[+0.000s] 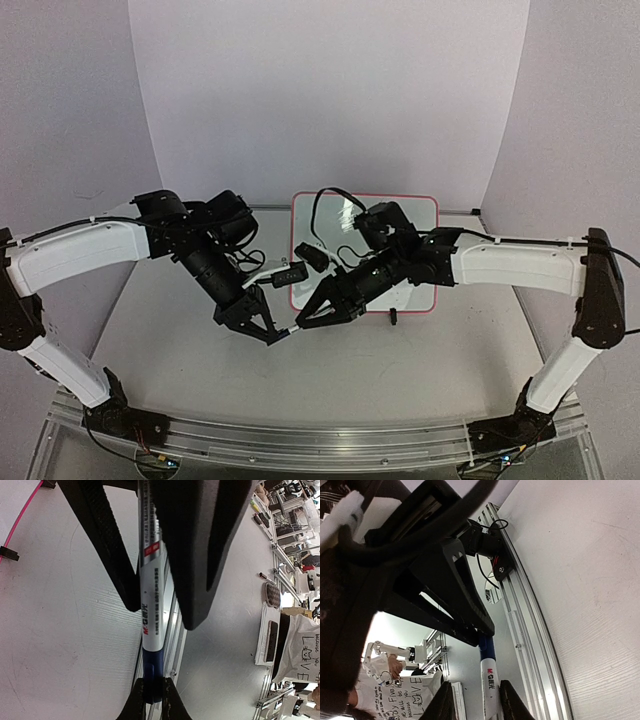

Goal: Write a sentence on the whiteboard
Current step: Pass from the left arm to the right

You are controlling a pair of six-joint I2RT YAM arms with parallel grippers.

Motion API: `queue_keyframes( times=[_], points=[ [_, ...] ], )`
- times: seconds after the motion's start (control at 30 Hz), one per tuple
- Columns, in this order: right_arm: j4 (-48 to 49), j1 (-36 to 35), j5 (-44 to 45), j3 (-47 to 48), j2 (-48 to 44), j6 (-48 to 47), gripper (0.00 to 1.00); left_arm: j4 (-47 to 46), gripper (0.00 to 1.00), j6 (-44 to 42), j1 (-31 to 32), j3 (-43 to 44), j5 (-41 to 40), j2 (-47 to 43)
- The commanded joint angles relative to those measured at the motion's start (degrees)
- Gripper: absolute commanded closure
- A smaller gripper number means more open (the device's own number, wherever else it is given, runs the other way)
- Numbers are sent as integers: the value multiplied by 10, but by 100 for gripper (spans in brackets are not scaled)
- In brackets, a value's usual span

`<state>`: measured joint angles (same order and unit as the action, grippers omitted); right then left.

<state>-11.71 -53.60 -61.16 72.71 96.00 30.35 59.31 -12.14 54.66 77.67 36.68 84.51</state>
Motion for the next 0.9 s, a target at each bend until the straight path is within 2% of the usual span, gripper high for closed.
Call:
queue_keyframes(
  times=[0.0,0.07,0.1,0.2,0.23,0.33,0.4,0.5,0.57,0.7,0.8,0.87],
  points=[
    [17,-9,-10,9,6,-3,82,-10,100,-7,3,20,5,2],
    [17,-9,-6,7,5,-4,89,-11,100,-8,4,21,4,2],
    [16,-9,-3,6,4,-5,97,-10,100,-7,4,22,3,3],
    [17,-9,19,1,-2,-10,100,-11,99,-1,4,23,0,3],
    [17,-9,28,-1,-6,-13,100,-15,93,9,4,20,-5,0],
    [19,-7,61,-12,-23,-26,100,-56,51,57,3,-7,-31,-29],
    [20,-5,89,-19,-42,-28,100,-120,32,100,3,-37,-58,-68],
    [38,-5,111,-23,-66,-16,100,-215,15,197,1,-88,-74,-113],
    [72,-6,118,-34,-90,-2,100,-295,10,254,-1,-123,-54,-136],
    [92,-6,123,-41,-117,4,100,-416,7,349,-5,-186,-21,-172],
    [103,-6,108,-43,-115,13,100,-463,7,381,-5,-197,5,-178],
    [124,-6,97,-47,-113,23,100,-490,12,399,-5,-206,27,-177]
  ],
)
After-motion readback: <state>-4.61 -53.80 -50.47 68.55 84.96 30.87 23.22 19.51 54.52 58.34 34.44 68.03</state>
